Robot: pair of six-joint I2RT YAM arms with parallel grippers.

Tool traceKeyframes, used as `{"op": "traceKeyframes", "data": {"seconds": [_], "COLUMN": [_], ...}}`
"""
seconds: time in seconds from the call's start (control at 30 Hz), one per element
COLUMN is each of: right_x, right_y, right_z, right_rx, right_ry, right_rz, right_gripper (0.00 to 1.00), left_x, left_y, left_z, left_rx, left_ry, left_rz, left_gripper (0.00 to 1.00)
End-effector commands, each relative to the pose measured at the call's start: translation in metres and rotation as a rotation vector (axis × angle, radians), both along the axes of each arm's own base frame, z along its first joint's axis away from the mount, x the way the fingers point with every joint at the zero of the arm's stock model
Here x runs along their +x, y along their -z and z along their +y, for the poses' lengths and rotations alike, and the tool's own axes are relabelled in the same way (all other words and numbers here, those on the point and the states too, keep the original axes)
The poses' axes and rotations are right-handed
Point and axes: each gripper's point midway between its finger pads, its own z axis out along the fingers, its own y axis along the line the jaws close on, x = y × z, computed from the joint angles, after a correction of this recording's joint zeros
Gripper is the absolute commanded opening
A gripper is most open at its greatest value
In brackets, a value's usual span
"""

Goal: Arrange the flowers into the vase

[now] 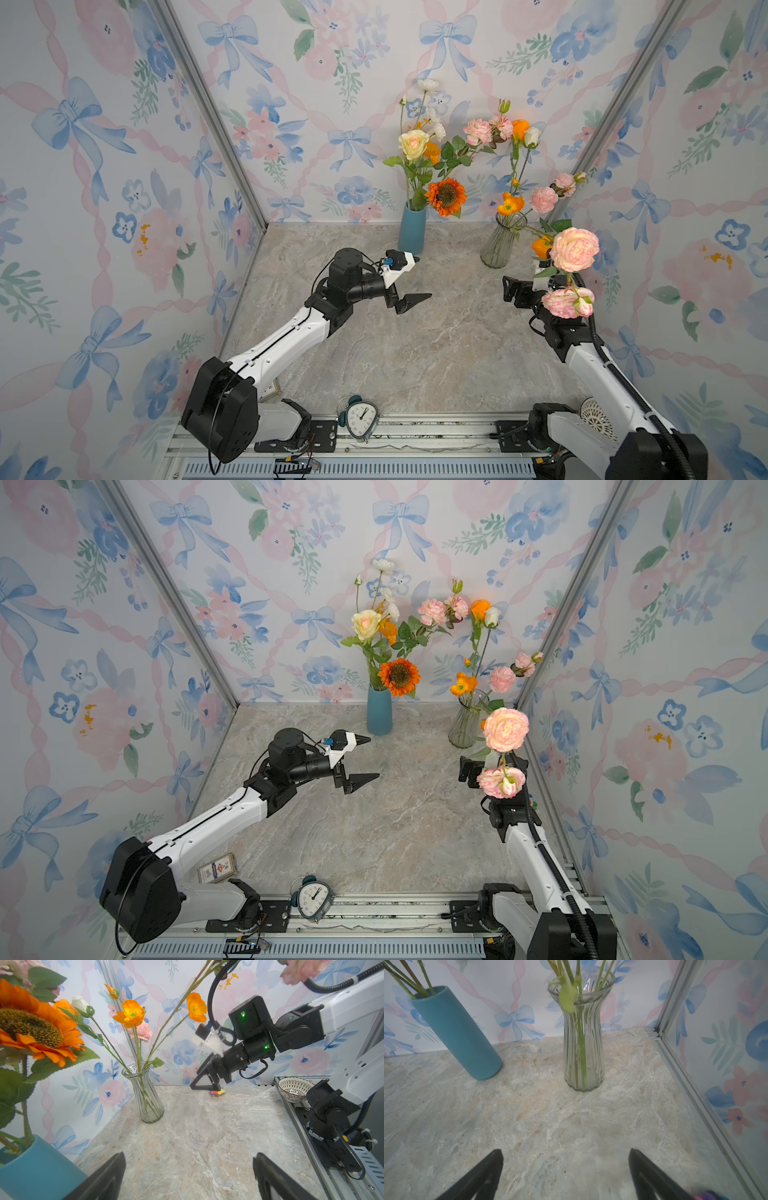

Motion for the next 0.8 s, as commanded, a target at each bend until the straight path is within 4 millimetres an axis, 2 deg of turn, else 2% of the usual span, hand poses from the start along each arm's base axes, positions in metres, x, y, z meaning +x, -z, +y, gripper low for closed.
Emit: {"op": "traceKeyframes", "data": {"seconds": [0.0, 0.2, 0.37, 0.43, 0.6, 0.77], "right_x": [0.002, 0.013, 0.031, 0.037, 0.036, 0.008], "right_y": [0.007, 0.014, 0.005, 0.0, -0.003, 0.01], "right_z": [-0.013, -0.031, -0.059, -0.065, -0.056, -0.04], "right_rx": [0.025, 0.029, 0.075, 0.09, 0.109, 0.134], "right_ry": [0.054, 0.096, 0.173, 0.169, 0.118, 0.094], "right_rz": [0.041, 0.087, 0.078, 0.058, 0.048, 0.067], "right_gripper": [0.97, 0.97, 0.97, 0.97, 0.97, 0.97], "left_x": [-0.001, -0.001, 0.001, 0.001, 0.001, 0.0], "left_y": [-0.004, -0.002, 0.001, 0.001, 0.002, 0.003], "left_z": [0.004, 0.002, 0.002, 0.002, 0.001, 0.0], "left_rx": [-0.017, -0.013, -0.006, -0.005, -0.005, -0.006], "left_ry": [-0.004, 0.004, 0.007, 0.007, 0.015, 0.025], "left_rz": [-0.004, 0.008, 0.016, 0.018, 0.022, 0.032], "left_gripper": [0.98, 0.98, 0.98, 0.98, 0.98, 0.98]}}
